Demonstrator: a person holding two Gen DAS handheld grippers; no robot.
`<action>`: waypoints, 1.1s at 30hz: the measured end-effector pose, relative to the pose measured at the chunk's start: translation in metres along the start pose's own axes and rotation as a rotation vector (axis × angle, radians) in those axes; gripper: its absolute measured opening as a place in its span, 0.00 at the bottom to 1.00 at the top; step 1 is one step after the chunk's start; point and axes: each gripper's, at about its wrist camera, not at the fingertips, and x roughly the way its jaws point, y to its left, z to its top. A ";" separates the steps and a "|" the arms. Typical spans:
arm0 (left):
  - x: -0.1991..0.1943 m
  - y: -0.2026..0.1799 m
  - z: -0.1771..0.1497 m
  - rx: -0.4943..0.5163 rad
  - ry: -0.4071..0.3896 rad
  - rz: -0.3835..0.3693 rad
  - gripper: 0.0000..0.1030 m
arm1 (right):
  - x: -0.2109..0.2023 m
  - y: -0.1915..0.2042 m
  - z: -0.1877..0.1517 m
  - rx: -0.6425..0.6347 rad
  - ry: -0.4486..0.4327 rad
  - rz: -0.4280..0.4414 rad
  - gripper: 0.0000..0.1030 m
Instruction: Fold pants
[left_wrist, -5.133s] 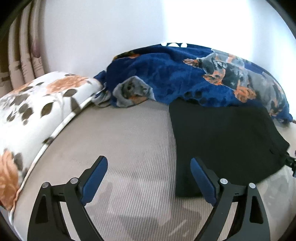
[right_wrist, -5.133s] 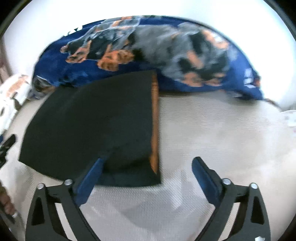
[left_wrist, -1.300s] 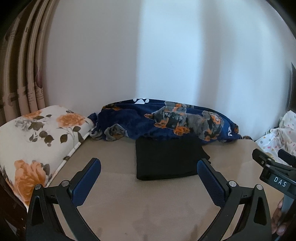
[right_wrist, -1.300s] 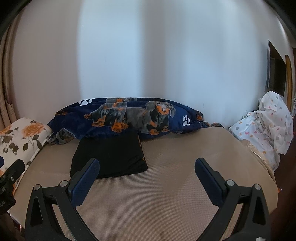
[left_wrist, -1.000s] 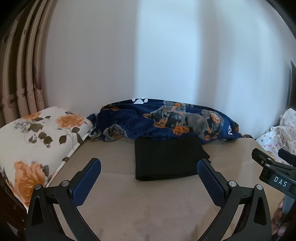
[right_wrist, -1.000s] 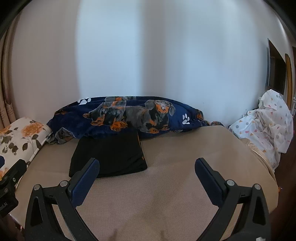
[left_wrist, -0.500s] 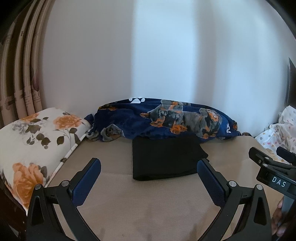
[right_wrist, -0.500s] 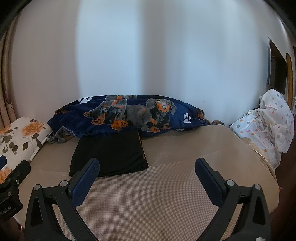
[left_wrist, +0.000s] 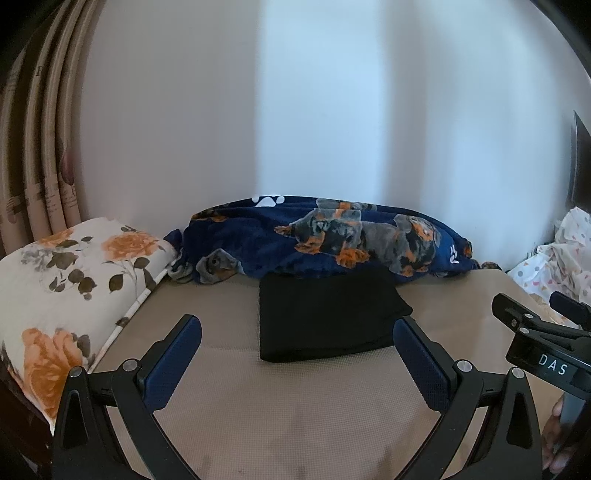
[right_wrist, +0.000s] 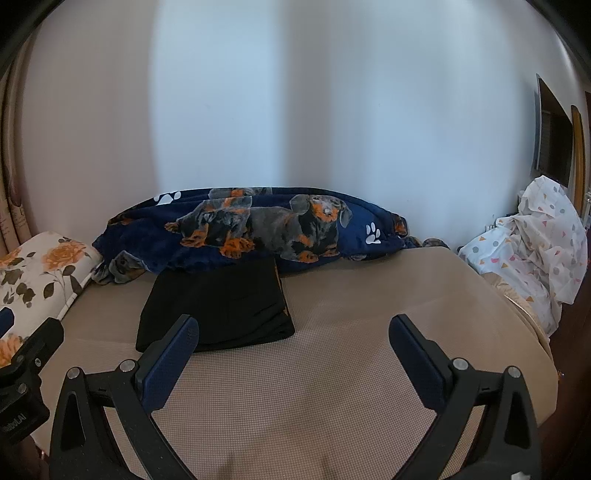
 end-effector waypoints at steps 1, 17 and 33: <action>0.001 -0.001 0.000 0.003 0.000 0.000 1.00 | 0.000 0.000 0.000 -0.001 0.001 0.001 0.99; 0.025 -0.008 -0.003 0.024 0.025 -0.017 1.00 | 0.001 -0.009 -0.011 -0.003 0.024 -0.009 0.99; 0.061 -0.013 -0.005 0.033 0.057 -0.018 1.00 | 0.034 -0.011 0.008 -0.014 0.047 -0.002 0.99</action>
